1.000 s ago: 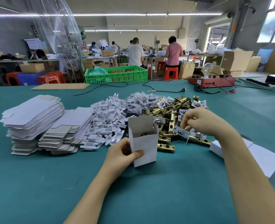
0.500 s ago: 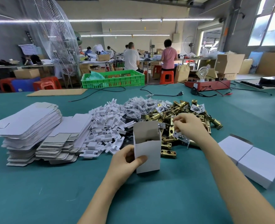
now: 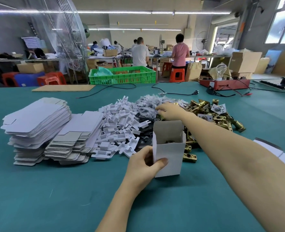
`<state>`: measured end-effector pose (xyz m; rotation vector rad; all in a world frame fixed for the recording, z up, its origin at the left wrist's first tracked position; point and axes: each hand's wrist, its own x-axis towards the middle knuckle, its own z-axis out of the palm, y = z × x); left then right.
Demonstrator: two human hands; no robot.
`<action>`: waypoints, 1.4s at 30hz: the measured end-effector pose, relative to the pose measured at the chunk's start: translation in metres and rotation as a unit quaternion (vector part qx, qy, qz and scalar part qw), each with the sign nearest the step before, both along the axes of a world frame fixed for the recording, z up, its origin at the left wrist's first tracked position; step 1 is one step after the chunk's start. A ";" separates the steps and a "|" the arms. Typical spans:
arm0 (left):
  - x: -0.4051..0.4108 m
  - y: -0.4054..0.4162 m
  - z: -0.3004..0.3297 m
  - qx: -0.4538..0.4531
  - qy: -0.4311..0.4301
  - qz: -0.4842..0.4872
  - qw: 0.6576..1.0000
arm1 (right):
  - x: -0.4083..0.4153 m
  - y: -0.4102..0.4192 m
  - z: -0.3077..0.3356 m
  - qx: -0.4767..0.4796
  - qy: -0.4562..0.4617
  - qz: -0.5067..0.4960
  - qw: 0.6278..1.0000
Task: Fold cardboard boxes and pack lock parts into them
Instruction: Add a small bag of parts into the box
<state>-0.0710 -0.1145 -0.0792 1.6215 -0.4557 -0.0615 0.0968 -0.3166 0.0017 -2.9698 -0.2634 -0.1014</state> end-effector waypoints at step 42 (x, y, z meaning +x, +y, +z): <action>-0.008 0.001 0.007 0.037 0.002 0.024 0.999 | -0.211 0.042 0.061 0.146 -0.174 0.135 0.964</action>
